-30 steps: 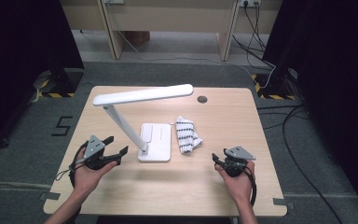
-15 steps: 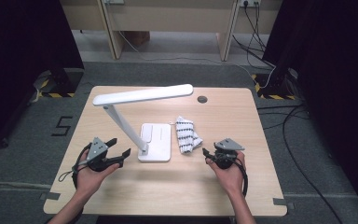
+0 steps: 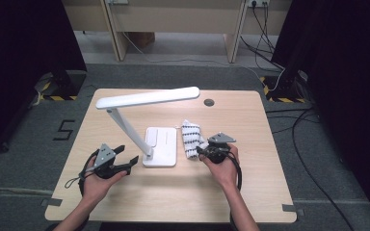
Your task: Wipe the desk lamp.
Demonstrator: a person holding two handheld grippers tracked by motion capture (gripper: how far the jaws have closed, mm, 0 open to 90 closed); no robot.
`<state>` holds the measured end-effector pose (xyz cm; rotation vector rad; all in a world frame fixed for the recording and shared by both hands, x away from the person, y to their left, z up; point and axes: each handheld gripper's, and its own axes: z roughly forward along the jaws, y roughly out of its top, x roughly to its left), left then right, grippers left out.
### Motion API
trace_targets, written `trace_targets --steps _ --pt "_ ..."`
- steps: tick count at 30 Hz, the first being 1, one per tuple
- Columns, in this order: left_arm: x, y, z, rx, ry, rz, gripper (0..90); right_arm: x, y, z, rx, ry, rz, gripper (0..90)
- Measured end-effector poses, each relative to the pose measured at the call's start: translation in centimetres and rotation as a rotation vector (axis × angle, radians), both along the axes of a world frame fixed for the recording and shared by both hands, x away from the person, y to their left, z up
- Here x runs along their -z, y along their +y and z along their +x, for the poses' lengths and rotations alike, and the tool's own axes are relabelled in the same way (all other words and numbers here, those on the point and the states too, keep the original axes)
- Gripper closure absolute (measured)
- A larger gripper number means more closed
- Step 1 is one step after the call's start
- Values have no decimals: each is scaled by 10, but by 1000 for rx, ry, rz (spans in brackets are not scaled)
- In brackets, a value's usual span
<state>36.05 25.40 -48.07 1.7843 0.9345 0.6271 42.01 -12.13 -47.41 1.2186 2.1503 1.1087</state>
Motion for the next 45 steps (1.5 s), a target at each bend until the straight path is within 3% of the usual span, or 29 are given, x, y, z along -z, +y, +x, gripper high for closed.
trace_targets --steps 16,22,31,41,45 --pt "4 -4 -3 15 7 6 281 25 18 34 -10 96 -45 381" --pt "5 -3 -4 19 7 3 282 30 19 37 -10 106 -58 383" --pt "5 -4 -4 22 10 5 289 36 18 40 -2 137 -34 404" --pt "8 -7 -5 49 27 8 319 35 17 39 -54 150 -7 718" --pt "8 -8 -5 58 31 11 332 33 18 37 -53 147 -11 786"
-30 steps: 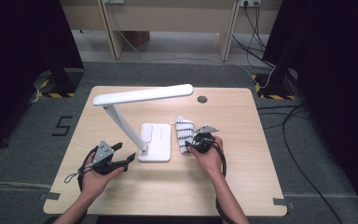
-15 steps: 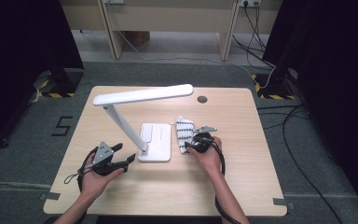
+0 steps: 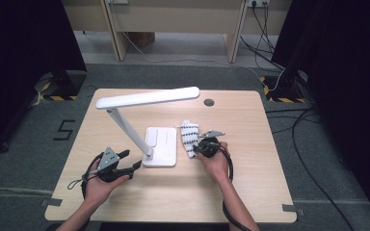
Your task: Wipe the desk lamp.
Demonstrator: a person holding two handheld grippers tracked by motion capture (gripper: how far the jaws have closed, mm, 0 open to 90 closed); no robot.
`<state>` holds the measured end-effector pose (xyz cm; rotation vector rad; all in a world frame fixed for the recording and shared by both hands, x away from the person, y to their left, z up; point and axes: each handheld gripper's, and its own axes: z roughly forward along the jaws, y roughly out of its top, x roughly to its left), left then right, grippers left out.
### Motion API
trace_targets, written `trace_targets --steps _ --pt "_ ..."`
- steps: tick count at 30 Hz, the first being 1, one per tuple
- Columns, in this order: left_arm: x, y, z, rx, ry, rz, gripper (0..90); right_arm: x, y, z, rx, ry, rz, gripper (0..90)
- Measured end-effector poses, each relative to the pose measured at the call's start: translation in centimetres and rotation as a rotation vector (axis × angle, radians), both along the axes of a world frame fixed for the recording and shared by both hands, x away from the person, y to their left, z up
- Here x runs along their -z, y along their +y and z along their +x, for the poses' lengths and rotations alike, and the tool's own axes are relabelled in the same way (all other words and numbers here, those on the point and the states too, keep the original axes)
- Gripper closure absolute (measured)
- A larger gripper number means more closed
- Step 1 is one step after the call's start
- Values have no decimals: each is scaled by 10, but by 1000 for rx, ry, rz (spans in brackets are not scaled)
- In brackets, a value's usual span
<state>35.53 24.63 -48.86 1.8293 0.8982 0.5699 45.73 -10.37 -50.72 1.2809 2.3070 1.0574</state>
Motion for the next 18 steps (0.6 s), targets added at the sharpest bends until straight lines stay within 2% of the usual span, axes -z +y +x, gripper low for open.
trace_targets --steps 6,9,13,18 --pt "-1 -3 -2 16 3 -1 359 -8 -2 -6 -3 -21 -9 801" --pt "-3 -6 -3 31 2 -4 368 -19 -4 -11 -29 -57 -18 802" --pt "-7 -11 -6 56 1 -24 374 -34 -5 -24 -54 -100 -9 802" --pt "-13 -20 -10 94 5 -38 384 -46 -8 -41 -77 -135 7 802"
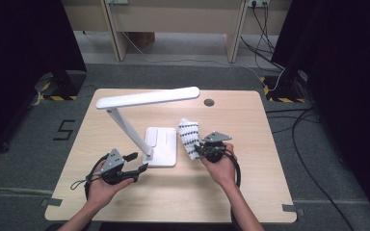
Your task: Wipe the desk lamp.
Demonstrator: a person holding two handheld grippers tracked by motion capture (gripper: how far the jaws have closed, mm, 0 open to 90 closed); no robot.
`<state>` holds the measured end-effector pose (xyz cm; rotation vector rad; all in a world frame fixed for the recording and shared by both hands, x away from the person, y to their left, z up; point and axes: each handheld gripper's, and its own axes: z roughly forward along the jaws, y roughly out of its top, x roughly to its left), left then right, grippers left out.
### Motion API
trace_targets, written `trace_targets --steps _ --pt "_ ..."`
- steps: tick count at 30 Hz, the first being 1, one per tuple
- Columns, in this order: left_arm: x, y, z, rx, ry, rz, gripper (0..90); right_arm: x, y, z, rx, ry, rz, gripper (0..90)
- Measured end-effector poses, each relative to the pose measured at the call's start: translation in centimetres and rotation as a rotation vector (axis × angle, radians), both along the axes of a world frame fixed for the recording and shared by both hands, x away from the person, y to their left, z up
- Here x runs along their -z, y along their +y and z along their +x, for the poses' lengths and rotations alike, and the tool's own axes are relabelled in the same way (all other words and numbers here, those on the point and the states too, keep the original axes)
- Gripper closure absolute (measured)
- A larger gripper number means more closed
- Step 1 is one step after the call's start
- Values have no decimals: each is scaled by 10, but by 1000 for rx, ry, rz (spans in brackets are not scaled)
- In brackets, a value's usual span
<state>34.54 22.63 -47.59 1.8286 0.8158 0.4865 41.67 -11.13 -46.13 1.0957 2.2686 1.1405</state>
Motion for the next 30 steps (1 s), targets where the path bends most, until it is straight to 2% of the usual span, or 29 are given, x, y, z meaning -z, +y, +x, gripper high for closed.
trace_targets --steps 5,13,24,28,30 --pt "-6 -10 0 32 -9 11 381 -8 -3 -19 -17 -27 10 802" --pt "-11 -25 6 73 -6 11 371 -8 0 -44 -59 -48 4 802" --pt "-15 -33 16 67 18 -10 350 -1 12 -70 -99 -58 17 801" --pt "-16 -36 17 63 -4 7 326 -1 17 -76 -126 -70 16 801" --pt "-16 -37 18 67 1 4 314 -1 21 -80 -143 -72 14 801"
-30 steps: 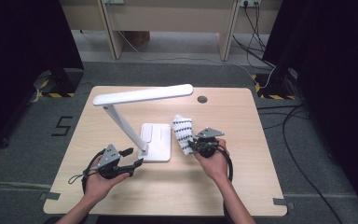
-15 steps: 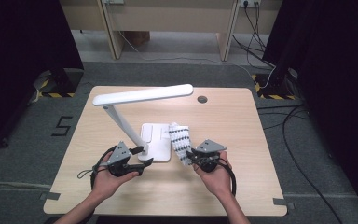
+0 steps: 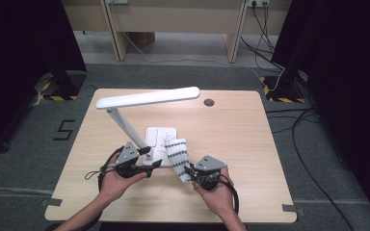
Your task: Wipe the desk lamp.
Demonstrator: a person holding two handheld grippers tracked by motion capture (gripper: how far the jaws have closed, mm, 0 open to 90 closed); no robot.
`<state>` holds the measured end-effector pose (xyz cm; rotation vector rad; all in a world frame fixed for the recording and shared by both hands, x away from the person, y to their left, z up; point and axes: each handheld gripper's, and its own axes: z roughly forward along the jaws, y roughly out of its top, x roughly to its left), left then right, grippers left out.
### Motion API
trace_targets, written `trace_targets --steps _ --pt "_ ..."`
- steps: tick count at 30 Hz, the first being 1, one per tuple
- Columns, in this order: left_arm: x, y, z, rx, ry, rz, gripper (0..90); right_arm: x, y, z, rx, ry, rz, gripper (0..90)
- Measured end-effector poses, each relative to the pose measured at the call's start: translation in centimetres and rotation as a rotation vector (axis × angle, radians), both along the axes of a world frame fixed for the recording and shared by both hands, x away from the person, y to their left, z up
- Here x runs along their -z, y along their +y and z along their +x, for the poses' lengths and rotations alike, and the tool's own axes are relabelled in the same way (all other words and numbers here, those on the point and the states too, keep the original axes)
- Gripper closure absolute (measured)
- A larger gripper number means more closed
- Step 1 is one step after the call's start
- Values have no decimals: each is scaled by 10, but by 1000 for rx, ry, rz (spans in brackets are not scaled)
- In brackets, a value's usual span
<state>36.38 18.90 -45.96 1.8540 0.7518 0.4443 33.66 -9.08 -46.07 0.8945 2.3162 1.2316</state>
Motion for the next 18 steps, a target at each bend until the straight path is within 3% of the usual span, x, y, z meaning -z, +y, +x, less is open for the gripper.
trace_targets --steps 6,18 --pt "1 -1 3 1 28 -19 277 1 7 -6 -43 -14 -5 801" --pt "3 -4 5 30 54 -5 201 0 15 -6 -111 -45 -21 801"
